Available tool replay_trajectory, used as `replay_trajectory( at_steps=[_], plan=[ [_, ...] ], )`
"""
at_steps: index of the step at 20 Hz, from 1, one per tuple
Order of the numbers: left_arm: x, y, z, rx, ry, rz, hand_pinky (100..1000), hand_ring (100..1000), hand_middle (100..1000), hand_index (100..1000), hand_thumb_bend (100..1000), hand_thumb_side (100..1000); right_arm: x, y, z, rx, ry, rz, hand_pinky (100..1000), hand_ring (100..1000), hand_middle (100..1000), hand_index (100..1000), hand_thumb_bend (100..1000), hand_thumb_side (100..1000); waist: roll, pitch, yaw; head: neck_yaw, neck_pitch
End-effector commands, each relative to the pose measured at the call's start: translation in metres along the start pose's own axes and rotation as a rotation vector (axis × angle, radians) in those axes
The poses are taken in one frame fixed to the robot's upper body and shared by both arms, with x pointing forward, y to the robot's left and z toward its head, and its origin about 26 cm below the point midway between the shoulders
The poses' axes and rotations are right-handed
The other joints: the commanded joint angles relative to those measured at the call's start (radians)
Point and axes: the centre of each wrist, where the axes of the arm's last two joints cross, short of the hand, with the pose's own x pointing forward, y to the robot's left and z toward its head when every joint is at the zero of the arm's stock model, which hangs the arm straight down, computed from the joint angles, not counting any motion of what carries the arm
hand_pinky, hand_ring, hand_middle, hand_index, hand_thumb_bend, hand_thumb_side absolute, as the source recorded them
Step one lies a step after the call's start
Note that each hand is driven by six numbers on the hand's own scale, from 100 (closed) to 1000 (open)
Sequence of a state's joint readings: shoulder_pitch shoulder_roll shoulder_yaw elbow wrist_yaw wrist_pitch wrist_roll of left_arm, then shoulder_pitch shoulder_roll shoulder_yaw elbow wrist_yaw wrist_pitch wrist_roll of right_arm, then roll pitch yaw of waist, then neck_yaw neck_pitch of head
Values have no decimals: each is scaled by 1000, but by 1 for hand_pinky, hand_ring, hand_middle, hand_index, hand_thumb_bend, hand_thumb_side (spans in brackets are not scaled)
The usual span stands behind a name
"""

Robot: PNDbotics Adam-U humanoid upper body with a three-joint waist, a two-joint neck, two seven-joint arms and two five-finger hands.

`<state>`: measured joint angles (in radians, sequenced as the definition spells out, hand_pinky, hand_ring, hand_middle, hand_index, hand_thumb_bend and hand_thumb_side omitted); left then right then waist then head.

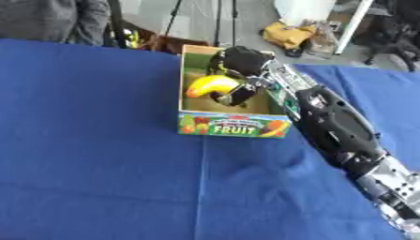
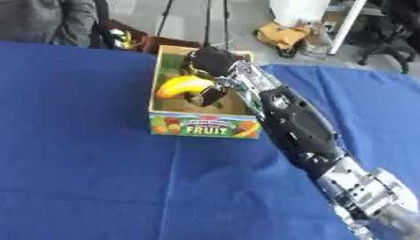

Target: Pick up objects on the table and place them in the box.

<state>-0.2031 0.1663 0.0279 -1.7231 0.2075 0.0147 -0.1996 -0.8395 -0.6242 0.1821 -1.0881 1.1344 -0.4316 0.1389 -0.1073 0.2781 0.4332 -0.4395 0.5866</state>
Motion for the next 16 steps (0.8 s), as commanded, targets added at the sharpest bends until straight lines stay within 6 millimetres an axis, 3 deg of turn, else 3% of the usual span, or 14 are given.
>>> replay_trajectory(
  at_steps=[1, 10, 16],
  plan=[
    [8, -2, -4, -18, -29, -14, 643, 650, 603, 651, 261, 1000, -6, -13, -1, -15, -1, 33, 661, 683, 613, 733, 242, 424, 4, -15, 2, -5, -3],
    [8, -2, -4, -17, -28, -15, 643, 649, 603, 651, 263, 1000, -5, -5, -2, 81, -32, 20, 737, 821, 846, 860, 489, 641, -1, -14, 1, -4, 0],
    [8, -1, -4, -15, -25, -14, 643, 648, 603, 651, 265, 1000, -8, -5, 2, 117, -20, -15, 754, 839, 862, 884, 536, 696, 1, -17, -8, -2, 2]
  ],
)
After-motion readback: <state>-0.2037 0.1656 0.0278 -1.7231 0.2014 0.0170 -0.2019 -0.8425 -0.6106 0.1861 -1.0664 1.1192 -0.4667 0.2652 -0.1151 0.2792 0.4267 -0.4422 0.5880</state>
